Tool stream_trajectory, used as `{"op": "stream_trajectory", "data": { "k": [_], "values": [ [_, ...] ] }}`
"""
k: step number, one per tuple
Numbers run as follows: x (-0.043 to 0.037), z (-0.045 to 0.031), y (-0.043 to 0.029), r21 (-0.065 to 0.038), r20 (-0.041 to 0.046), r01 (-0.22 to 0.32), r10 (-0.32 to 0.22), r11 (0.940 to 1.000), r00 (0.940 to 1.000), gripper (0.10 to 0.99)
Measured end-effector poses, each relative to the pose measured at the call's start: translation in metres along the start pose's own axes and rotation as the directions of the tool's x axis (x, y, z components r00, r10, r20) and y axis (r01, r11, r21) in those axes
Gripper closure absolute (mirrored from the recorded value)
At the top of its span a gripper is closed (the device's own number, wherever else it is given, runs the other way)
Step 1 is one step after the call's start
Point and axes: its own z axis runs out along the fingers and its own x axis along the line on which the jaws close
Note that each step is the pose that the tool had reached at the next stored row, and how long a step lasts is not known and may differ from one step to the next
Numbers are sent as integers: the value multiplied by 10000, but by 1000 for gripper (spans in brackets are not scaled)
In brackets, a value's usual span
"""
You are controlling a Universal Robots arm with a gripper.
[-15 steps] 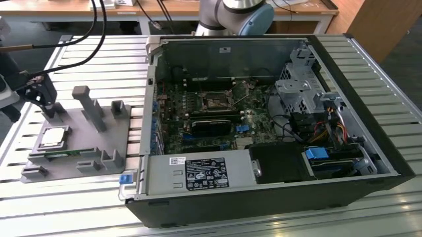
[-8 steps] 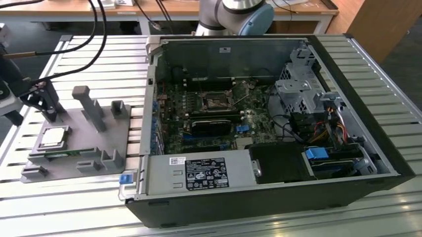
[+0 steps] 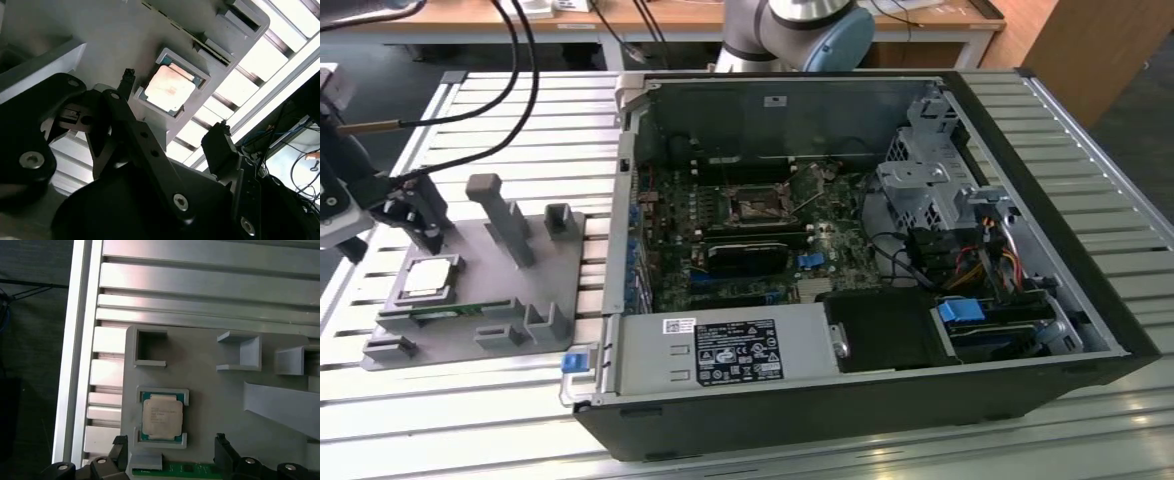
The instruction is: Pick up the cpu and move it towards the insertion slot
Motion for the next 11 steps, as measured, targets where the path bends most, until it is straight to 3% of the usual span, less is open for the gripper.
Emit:
{"op": "stream_trajectory", "data": {
  "k": [2, 3, 11],
  "values": [
    [3, 36, -2, 0, 0, 0, 0, 10000, 10000, 314],
    [4, 54, -2, 0, 1, 0, 0, 10000, 10000, 251],
    [10, 167, -7, 19, 0, 0, 0, 10000, 10000, 251]
  ]
}}
